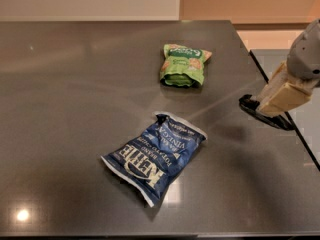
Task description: Pick rxbar chocolate
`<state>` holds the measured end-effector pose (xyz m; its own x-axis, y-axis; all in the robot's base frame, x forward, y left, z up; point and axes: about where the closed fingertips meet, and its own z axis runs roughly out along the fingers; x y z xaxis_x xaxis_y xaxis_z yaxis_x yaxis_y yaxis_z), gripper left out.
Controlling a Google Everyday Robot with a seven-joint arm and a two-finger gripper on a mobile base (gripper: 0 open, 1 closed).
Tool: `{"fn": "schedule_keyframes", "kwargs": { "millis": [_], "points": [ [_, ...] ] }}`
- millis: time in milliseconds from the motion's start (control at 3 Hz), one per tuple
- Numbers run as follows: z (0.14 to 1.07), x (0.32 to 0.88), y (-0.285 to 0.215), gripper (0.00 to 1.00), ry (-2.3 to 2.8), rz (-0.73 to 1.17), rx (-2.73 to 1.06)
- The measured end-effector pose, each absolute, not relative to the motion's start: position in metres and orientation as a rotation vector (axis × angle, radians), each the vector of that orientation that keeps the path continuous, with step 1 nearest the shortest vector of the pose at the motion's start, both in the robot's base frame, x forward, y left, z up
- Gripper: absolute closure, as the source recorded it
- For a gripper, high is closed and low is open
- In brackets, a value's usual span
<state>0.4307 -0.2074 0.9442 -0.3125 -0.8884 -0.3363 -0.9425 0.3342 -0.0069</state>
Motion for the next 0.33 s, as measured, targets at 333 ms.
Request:
{"fn": "schedule_keyframes", "kwargs": {
  "millis": [333],
  "points": [
    [0.9448, 0.4307, -0.2073, 1.00, 2.321, 0.276, -1.643]
  ]
}}
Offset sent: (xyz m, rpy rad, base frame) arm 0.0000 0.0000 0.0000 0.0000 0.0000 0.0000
